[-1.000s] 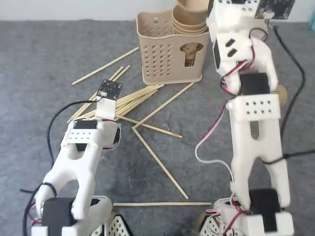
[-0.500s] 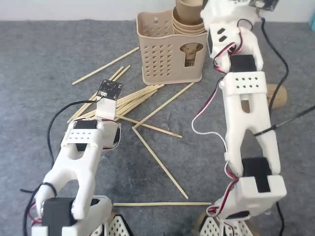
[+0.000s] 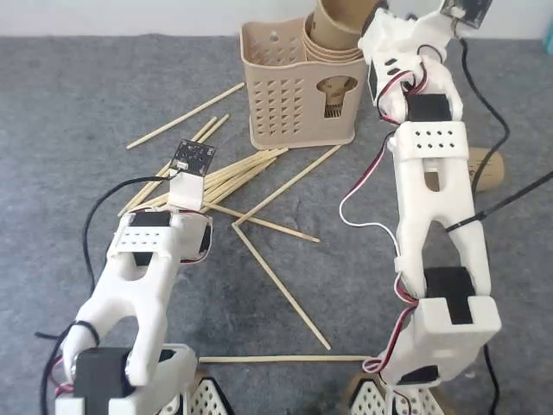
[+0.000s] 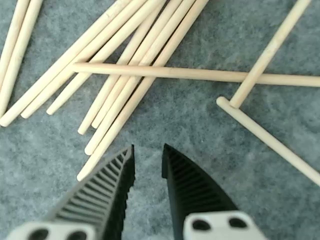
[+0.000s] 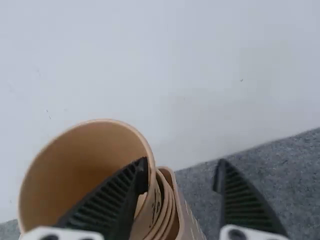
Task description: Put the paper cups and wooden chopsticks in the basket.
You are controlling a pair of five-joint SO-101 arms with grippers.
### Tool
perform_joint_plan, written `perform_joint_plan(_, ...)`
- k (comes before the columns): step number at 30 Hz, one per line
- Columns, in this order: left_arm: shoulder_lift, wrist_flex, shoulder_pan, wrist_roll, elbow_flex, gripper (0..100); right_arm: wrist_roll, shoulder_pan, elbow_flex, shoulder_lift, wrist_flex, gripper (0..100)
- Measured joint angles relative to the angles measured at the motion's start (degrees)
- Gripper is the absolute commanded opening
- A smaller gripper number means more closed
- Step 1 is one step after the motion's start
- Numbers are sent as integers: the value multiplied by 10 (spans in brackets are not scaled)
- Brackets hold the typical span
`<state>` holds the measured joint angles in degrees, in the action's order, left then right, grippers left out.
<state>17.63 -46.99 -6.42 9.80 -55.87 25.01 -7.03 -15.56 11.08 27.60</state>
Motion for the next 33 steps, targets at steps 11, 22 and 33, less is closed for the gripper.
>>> perform_joint_plan(11, 0, 0, 0, 0, 0, 87, 19, 41, -4, -188, 189, 216)
perform_joint_plan(22, 0, 0, 0, 0, 0, 87, -37, 142, 34, -243, 459, 214)
perform_joint_plan(33, 0, 0, 0, 0, 0, 87, -241, 159, 267, -200, 331, 346)
